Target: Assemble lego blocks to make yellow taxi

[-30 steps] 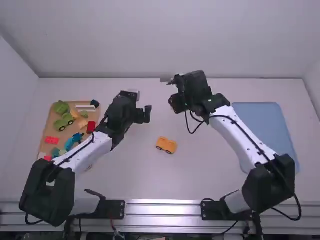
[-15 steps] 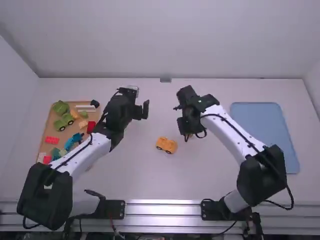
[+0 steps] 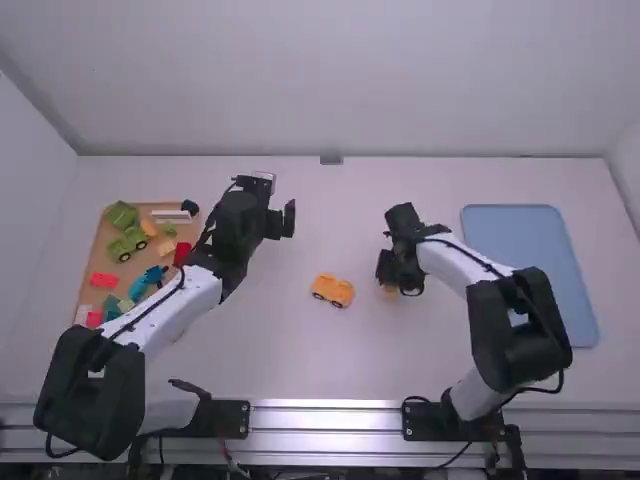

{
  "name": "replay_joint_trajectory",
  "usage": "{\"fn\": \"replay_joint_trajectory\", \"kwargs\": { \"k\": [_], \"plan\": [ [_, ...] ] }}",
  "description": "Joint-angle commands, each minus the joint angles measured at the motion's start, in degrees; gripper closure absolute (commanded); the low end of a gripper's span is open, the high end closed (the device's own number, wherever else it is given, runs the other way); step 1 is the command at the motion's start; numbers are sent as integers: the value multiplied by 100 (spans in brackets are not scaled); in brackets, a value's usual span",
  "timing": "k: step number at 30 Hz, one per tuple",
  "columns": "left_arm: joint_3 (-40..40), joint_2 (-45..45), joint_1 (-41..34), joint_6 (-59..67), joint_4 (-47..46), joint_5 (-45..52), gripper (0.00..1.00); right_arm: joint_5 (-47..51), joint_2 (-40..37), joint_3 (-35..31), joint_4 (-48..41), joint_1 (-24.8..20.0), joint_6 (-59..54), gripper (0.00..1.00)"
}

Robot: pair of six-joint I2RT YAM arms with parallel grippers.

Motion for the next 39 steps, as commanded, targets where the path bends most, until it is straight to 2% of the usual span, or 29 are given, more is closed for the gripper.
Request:
{"fn": "replay_joint_trajectory", "kwargs": {
  "k": [1,2,5,8,17,21,25,28,31,33,34,35,36,39],
  "plan": [
    [81,-136,37,63,-22,-46,1,-258,24,-313,188,-142,588,92],
    [81,-136,15,66,-22,-46,1,-299,24,-433,334,-205,837,100],
    [79,-136,7,61,-2,-42,1,-271,24,-516,369,-254,1729,100],
    [79,-136,15,63,-9,-46,1,-289,13,-520,332,-273,3333,100],
    [79,-136,2,63,-96,-44,1,-247,24,-568,459,-229,5912,100],
    [79,-136,4,61,-157,-46,1,-269,24,-717,442,-111,7554,98],
    [79,-136,2,63,-179,-46,1,-269,24,-876,693,-83,7827,97],
    [79,-136,-2,63,-177,-44,1,-262,24,-885,710,-79,7934,91],
    [79,-136,28,61,-181,-44,1,-76,24,-885,717,-96,8177,73],
    [79,-136,28,63,-199,-42,1,-48,24,-885,713,-79,8223,53],
    [79,-136,-2,61,-212,-46,1,-55,24,-885,721,-72,8231,23],
    [79,-136,-2,61,-214,-46,1,-55,24,-885,723,-72,8229,19],
    [79,-136,-2,63,-223,-39,1,-59,24,-885,728,-90,8227,1],
    [79,-136,2,63,-240,-46,1,-101,24,-885,682,-90,8231,1]
  ]
}}
